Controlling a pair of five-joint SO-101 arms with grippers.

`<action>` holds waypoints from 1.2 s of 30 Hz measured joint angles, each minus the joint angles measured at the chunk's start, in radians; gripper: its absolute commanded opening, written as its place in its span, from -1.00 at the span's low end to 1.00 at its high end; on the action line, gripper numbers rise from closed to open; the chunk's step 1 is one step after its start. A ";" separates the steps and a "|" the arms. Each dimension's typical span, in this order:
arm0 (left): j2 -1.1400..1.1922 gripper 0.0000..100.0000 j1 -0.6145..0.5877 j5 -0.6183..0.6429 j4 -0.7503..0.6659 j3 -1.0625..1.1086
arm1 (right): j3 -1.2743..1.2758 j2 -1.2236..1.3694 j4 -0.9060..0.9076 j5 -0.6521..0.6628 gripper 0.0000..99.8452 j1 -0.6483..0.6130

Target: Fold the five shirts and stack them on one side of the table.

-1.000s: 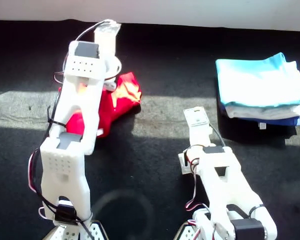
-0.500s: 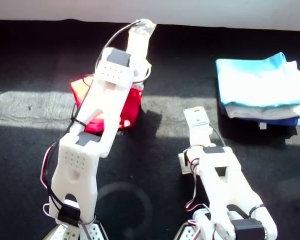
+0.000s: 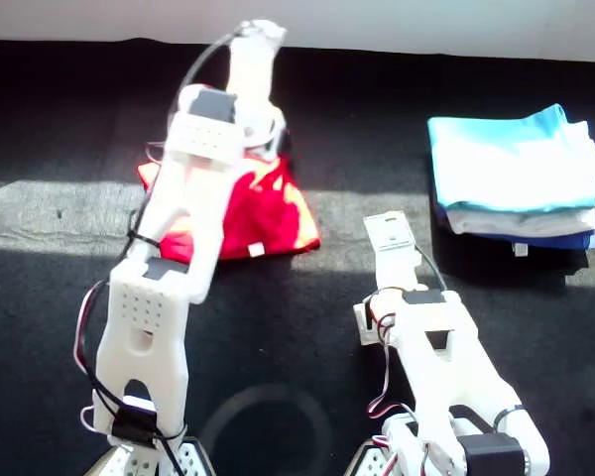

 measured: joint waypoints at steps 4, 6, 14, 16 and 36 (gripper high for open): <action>0.003 -0.88 -0.049 0.000 0.130 -0.110 | 0.000 0.000 0.000 0.000 -0.99 0.000; 0.006 -0.97 -0.048 0.000 0.196 -0.117 | 0.000 0.000 0.000 0.000 -0.99 0.000; 0.006 -0.98 -0.055 -0.002 0.181 0.046 | 0.000 0.000 0.000 0.000 -0.99 0.000; 0.008 -0.98 -0.091 -0.002 0.109 0.094 | 0.000 0.000 0.000 0.000 -0.99 0.000; 0.008 -0.98 -0.350 0.000 -0.239 0.388 | 0.000 0.000 0.000 0.000 -0.99 0.000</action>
